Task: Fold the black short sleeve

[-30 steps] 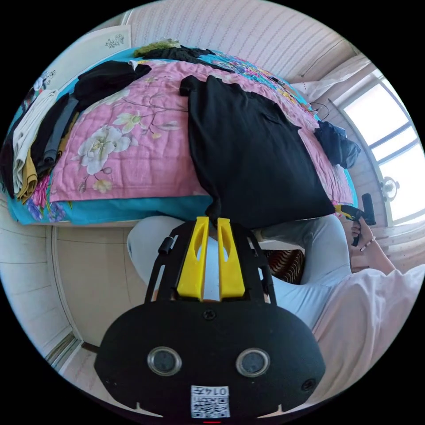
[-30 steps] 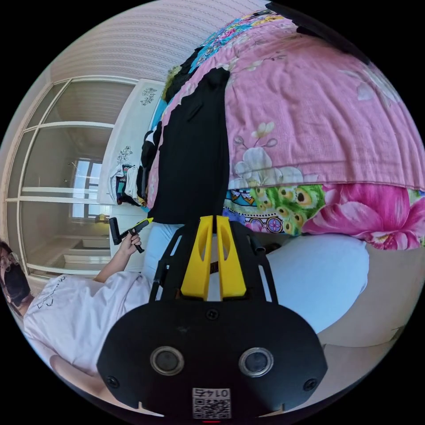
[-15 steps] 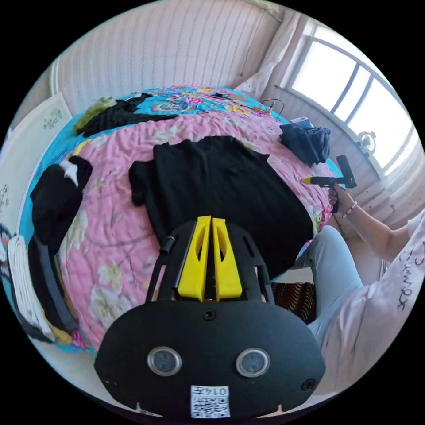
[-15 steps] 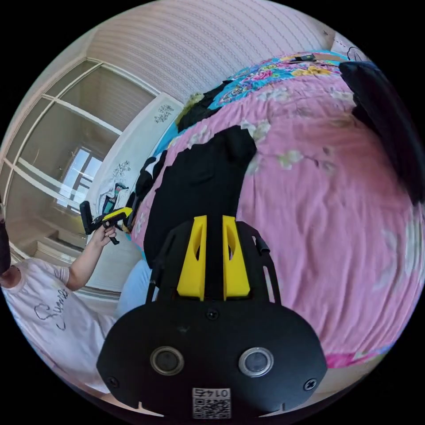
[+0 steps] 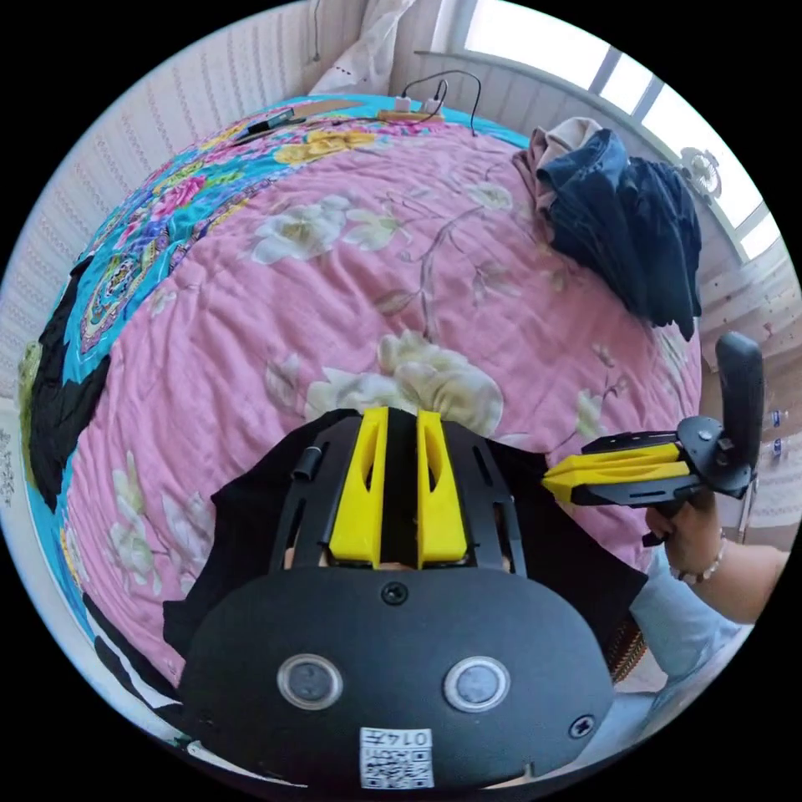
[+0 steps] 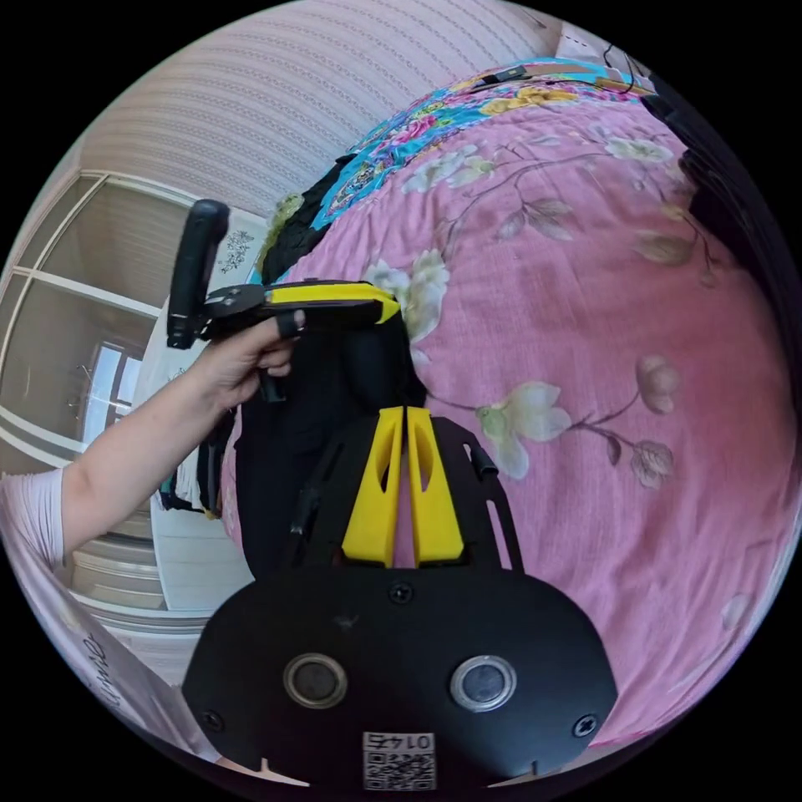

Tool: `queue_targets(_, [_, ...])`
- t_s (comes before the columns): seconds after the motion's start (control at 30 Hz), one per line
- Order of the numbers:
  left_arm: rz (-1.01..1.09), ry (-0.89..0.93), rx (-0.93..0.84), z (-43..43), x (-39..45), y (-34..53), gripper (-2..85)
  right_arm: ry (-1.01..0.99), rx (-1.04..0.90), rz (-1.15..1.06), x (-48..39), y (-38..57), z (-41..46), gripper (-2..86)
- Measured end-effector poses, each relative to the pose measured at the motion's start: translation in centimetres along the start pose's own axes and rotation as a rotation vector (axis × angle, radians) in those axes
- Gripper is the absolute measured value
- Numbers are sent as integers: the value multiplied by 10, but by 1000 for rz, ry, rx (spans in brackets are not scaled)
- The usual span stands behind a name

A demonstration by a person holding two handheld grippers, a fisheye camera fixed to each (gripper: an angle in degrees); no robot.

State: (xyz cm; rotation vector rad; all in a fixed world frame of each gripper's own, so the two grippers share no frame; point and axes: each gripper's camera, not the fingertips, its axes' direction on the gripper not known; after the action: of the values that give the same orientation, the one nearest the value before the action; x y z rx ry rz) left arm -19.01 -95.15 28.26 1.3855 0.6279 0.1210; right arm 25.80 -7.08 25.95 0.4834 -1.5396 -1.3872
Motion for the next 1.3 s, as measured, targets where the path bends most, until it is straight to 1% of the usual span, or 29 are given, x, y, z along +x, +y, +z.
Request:
queue_targets(0.03, [21, -11, -66, 26, 10, 1, 35, -7, -1, 11, 12, 3, -7, 3])
queue_targets(0.07, [53, -20, -71, 37, 20, 6, 13, -41, 14, 23, 24, 6, -15, 2])
queue_targets(0.13, [56, 10, -80, 42, 28, 14, 2, -78, 25, 42, 41, 8, -26, 1])
queue_targets(0.3, [99, 127, 73, 22, 47, 31, -7, -108, 75, 53, 74, 13, -56, 0])
queue_targets(0.37, [163, 186, 108, 29, 66, 25, -9, -100, 124, 108, 94, 18, -67, 2])
queue_targets(0.43, [216, 169, 72, 52, 84, 22, -9, -66, 111, 159, 113, 18, -62, 5])
queue_targets(0.5, [249, 113, 10, 87, 97, 30, -10, -96, 87, 224, 137, 18, -52, 10])
queue_targets(0.53, [246, 125, 55, 95, 96, 41, -10, -128, 104, 248, 150, 19, -51, 14])
queue_targets(0.6, [192, 183, 61, 92, 84, 51, -10, -144, 142, 228, 162, 20, -57, 28])
queue_targets(0.63, [152, 217, 56, 88, 75, 59, -10, -132, 177, 206, 168, 22, -64, 52])
queue_targets(0.7, [128, 216, 80, 76, 64, 74, -10, -128, 207, 190, 181, 22, -68, 91])
queue_targets(0.77, [108, 187, 136, 52, 50, 95, -10, -169, 171, 188, 201, 14, -55, 114])
queue_targets(0.83, [91, 172, 167, 33, 38, 110, -10, -180, 145, 170, 210, 7, -42, 108])
queue_targets(0.93, [51, 146, 185, 8, 17, 134, -10, -107, 99, 175, 227, 1, -26, 47])
queue_targets(1.0, [29, 145, 173, 2, 4, 144, -10, -142, 65, 186, 242, 1, -21, 26])
queue_targets(1.03, [9, 156, 167, -2, -2, 149, -10, -180, 75, 199, 251, 5, -22, 19])
queue_targets(1.07, [2, 183, 184, -8, -5, 151, -10, -175, 127, 202, 254, 13, -30, 15])
queue_targets(1.17, [59, 266, 274, -31, 8, 144, -10, -108, 201, 183, 254, 37, -43, 10])
queue_targets(1.2, [80, 271, 278, -33, 14, 141, -10, -94, 212, 190, 255, 42, -42, 10])
queue_targets(1.23, [122, 266, 257, -30, 26, 134, -10, -64, 223, 215, 261, 51, -37, 9])
queue_targets(1.3, [156, 232, 151, -8, 39, 125, -9, -22, 173, 271, 278, 59, -17, 9])
